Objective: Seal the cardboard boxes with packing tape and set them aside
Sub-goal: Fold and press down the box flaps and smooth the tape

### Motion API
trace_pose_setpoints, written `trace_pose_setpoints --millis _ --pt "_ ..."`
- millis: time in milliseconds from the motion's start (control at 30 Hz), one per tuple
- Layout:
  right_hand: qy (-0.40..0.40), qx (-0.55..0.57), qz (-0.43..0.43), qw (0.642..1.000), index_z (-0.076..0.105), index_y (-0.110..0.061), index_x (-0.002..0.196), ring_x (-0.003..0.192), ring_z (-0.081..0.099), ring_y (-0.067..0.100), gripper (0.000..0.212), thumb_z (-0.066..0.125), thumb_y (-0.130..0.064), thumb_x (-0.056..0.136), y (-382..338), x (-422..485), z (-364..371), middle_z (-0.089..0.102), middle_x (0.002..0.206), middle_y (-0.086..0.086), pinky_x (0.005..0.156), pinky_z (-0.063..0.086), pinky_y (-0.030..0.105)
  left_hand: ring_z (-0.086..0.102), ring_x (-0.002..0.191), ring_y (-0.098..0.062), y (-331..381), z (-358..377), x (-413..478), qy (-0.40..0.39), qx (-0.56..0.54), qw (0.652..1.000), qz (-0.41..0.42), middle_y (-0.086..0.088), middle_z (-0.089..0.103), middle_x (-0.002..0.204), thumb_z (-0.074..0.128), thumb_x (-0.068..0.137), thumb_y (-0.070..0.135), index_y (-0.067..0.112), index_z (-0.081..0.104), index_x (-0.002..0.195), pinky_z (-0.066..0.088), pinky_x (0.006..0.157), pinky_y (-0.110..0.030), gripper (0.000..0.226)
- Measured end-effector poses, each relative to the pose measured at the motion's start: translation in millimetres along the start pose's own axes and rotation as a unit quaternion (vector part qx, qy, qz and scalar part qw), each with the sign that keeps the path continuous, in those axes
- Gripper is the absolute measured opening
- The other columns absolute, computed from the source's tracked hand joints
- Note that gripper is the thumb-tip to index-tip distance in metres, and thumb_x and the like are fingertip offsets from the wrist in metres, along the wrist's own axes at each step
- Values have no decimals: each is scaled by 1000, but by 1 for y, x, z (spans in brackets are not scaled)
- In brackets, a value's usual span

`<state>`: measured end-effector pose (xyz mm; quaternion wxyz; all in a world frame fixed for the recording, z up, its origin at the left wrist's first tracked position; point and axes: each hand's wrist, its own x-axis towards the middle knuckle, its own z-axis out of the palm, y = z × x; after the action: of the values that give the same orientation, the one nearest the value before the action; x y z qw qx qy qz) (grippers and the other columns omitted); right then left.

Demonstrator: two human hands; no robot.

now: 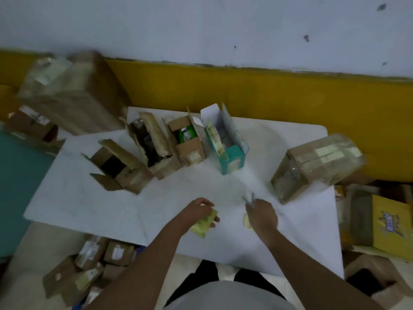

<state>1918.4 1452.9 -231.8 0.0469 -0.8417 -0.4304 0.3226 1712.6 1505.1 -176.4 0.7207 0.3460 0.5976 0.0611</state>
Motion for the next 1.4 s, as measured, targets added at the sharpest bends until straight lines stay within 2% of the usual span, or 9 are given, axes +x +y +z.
trace_pose_setpoints --millis 100,233,367,467,600,767,967,1233,1400 --pt "-90 119 -112 983 63 -24 118 91 62 10 42 64 -52 87 -50 -15 6 64 105 -9 86 49 23 68 66 -31 -5 -7 -8 8 -16 1000 13 -27 71 95 52 98 12 -3 50 119 56 59 -31 26" --pt "-144 101 -183 967 70 -15 101 66 56 2 20 69 -28 86 -102 -29 20 68 83 -4 59 40 5 67 64 -30 -12 -26 -31 28 -55 998 29 -26 71 92 57 97 17 -2 50 120 54 57 -30 31" --pt "-136 39 -243 960 73 -11 84 69 55 7 9 71 -19 85 -141 -47 50 70 82 2 60 37 10 66 59 -14 -41 -60 -50 93 -65 993 23 -14 68 89 57 97 15 -1 48 129 51 52 -22 37" --pt "-159 25 -282 946 70 -11 73 69 58 9 8 72 -12 81 -167 -69 82 70 77 3 64 43 18 63 93 -9 -77 -90 -60 135 -53 989 5 -1 56 124 60 96 27 14 32 147 47 68 -10 59" --pt "-206 -9 -296 933 64 -12 63 62 53 0 23 75 -19 82 -190 -84 122 62 66 -8 58 38 7 52 119 -18 -137 -119 -69 189 -1 982 -3 -3 48 144 56 98 33 17 39 144 42 100 -26 52" --pt "-257 -25 -267 929 75 -7 77 73 62 7 19 75 -25 83 -207 -77 167 72 78 -2 67 40 13 65 65 -26 -191 -147 -43 227 -95 968 -49 -14 65 106 65 90 40 19 24 144 56 56 -35 70" --pt "-209 -64 -271 937 74 -11 83 69 56 7 9 70 -18 87 -201 -74 216 69 79 -2 54 34 4 61 107 -47 -268 -164 38 210 -92 966 -118 -23 58 127 65 72 66 12 -14 153 52 88 -58 125" --pt "-150 -239 -348 894 59 -14 100 96 63 19 6 55 -18 97 -204 -74 244 67 101 1 75 45 27 66 91 -31 -251 -180 34 178 -107 976 -69 -15 65 119 69 75 58 24 43 138 56 73 -37 76" --pt "-145 -280 -255 914 41 -8 124 99 67 22 52 57 -46 94 -211 -73 233 67 109 4 72 43 28 58 115 -26 -237 -181 29 175 -107 978 -43 -5 57 132 63 93 35 18 48 135 47 100 -37 48"
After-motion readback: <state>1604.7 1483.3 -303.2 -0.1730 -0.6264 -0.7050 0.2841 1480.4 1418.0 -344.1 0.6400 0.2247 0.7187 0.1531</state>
